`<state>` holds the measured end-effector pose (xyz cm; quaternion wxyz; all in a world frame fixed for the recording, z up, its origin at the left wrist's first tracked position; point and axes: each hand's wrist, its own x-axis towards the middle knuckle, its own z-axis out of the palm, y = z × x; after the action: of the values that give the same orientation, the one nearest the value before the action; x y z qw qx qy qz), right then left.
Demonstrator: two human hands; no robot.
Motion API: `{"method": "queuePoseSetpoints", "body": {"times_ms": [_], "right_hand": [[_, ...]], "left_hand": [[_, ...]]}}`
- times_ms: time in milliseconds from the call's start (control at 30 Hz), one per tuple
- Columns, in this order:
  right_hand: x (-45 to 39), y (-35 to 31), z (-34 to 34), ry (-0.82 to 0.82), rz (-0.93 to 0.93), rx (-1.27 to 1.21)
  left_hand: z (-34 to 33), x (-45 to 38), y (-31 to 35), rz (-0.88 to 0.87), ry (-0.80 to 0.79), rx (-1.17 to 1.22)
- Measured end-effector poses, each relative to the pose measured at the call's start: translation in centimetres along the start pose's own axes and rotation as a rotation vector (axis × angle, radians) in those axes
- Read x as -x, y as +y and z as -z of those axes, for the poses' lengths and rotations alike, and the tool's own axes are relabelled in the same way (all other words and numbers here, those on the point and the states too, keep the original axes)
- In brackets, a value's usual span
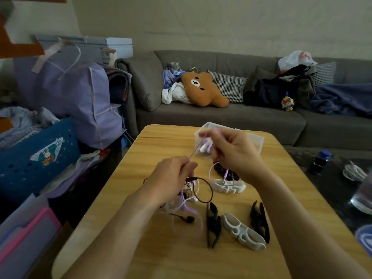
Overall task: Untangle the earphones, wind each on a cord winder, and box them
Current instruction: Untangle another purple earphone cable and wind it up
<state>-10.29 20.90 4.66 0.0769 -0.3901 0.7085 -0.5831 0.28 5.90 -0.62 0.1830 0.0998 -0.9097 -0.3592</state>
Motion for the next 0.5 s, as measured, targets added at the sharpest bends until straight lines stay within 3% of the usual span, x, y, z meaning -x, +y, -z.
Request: {"method": "queuePoseSetpoints", "body": {"times_ms": [200,267,400,467,500], "right_hand": [[-0.8,-0.4,1.9,0.64,0.066,-0.427],[-0.9,-0.1,2.4,0.749,0.028,-0.359],[-0.4,0.4,1.9,0.677,-0.054,0.362],[-0.1,0.1,1.2,0.505,0.106,0.646],[0.0,-0.4,0.6,0.323,0.158,0.69]], "left_hand": [[0.5,0.4,-0.4,0.095,-0.125,-0.023],[0.8,0.4,-0.5,0.096,-0.132,-0.018],[0.8,0.4,-0.2,0.072,-0.096,-0.007],[0.7,0.4,0.0,0.053,-0.086,0.005],[0.6,0.4,0.0,0.047,-0.077,0.005]]}}
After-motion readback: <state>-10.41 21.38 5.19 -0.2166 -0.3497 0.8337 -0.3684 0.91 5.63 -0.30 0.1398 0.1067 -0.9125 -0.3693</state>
